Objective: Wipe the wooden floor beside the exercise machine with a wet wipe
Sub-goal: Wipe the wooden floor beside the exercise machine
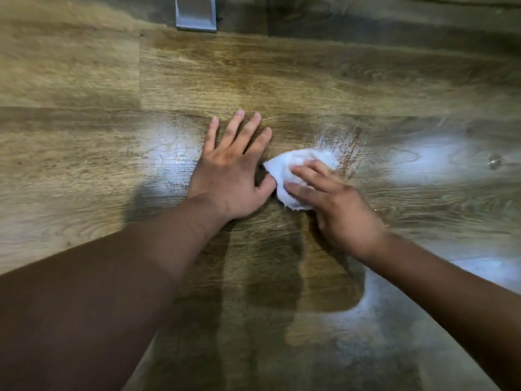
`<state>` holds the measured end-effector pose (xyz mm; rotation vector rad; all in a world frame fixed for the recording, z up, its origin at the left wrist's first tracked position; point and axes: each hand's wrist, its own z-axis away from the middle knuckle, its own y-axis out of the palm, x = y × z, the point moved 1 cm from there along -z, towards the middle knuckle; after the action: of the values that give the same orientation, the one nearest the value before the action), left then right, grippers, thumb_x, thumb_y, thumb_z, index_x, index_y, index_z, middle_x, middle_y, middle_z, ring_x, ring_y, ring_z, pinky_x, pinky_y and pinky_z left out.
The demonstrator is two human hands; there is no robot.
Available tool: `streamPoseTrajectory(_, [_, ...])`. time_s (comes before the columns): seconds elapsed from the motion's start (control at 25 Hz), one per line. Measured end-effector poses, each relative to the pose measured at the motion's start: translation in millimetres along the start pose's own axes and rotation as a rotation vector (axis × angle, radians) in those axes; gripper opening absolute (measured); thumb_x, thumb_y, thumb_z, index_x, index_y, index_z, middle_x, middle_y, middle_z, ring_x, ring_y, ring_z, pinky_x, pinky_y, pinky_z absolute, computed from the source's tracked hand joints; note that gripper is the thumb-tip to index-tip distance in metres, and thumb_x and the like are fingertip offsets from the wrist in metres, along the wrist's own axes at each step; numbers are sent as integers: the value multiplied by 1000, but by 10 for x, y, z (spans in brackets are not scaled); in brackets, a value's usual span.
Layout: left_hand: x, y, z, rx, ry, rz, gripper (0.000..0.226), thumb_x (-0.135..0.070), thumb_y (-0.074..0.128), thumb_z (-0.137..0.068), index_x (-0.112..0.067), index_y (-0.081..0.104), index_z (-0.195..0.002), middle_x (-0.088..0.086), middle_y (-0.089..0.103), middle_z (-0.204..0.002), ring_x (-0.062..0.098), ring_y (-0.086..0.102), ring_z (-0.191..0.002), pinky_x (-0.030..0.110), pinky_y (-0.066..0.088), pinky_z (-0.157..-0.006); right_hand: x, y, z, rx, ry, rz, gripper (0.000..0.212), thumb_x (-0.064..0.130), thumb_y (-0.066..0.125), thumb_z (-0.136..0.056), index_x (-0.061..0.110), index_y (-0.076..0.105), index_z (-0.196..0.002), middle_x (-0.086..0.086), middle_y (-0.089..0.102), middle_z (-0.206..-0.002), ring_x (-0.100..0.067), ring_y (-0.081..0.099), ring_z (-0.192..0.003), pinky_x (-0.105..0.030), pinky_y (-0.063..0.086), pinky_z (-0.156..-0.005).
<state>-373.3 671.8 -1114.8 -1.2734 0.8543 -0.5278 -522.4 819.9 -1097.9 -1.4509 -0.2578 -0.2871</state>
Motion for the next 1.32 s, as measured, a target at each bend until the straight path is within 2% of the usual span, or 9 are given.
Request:
streamPoseTrajectory(0.12, [-15, 14, -4, -12, 14, 8, 74, -58, 33, -86, -22, 31, -151, 1, 17, -164, 22, 5, -151, 52, 1, -121, -420, -135, -110, -14, -1, 88, 52, -3, 42, -86, 12, 61, -132, -17, 51, -145, -39, 46, -134, -51, 38, -111])
streamPoseTrajectory(0.28, [4, 23, 1, -21, 15, -1, 72, -58, 33, -89, -21, 31, -151, 2, 18, -163, 23, 6, -151, 52, 2, -121, -888, -409, -844, -153, 373, 110, 50, 2, 45, -91, 18, 56, -137, -13, 42, -152, -33, 38, -141, -38, 34, -115])
streamPoseTrajectory(0.36, [-2, 26, 8, -34, 21, 12, 71, -56, 33, -90, -21, 32, -151, 2, 19, -163, 23, 8, -151, 52, 2, -121, -733, -341, -866, -205, 436, 55, 52, -2, 42, -89, 15, 58, -135, -15, 44, -151, -34, 37, -141, -35, 29, -117])
streamPoseTrajectory(0.56, [9, 39, -1, -48, 5, 14, 59, -47, 29, -98, -23, 30, -152, 0, 18, -163, 22, 6, -151, 51, 1, -122, 198, 141, 414, -151, 164, -6, 53, -1, 35, -80, 8, 67, -122, -15, 58, -138, -39, 43, -136, -49, 37, -111])
streamPoseTrajectory(0.72, [13, 62, 0, -43, 13, 17, 57, -44, 28, -99, -23, 30, -152, 0, 18, -163, 22, 6, -151, 52, 1, -121, -42, 40, 353, -64, 5, 44, 50, -3, 40, -84, 8, 65, -125, -17, 57, -137, -39, 46, -133, -49, 41, -108])
streamPoseTrajectory(0.88, [1, 56, -2, -83, 38, 13, 56, -40, 30, -99, -19, 36, -150, 3, 25, -161, 25, 13, -150, 52, 3, -121, -393, -136, -587, -251, 108, 18, 46, 0, 38, -83, 1, 68, -117, -24, 62, -126, -43, 56, -119, -45, 46, -102])
streamPoseTrajectory(1.0, [14, 70, 4, -97, 54, 20, 54, -36, 30, -98, -17, 38, -148, 5, 27, -160, 26, 15, -150, 53, 5, -121, -40, 12, -526, -315, 254, -54, 45, -7, 43, -76, 1, 71, -111, -23, 63, -123, -42, 57, -118, -38, 44, -104])
streamPoseTrajectory(1.2, [23, 71, -4, -107, 49, 16, 54, -34, 30, -99, -18, 37, -149, 5, 27, -160, 28, 15, -150, 53, 4, -121, 710, 297, 856, -94, 53, -225, 40, 6, 38, -91, 5, 70, -115, -14, 60, -133, -32, 45, -133, -38, 35, -113])
streamPoseTrajectory(1.32, [16, 65, -5, -97, 53, 12, 54, -34, 30, -99, -18, 36, -150, 5, 26, -161, 28, 15, -150, 53, 4, -121, 371, 182, 551, -126, 57, -210, 38, 2, 40, -86, 6, 74, -103, -14, 66, -124, -27, 52, -126, -27, 36, -112])
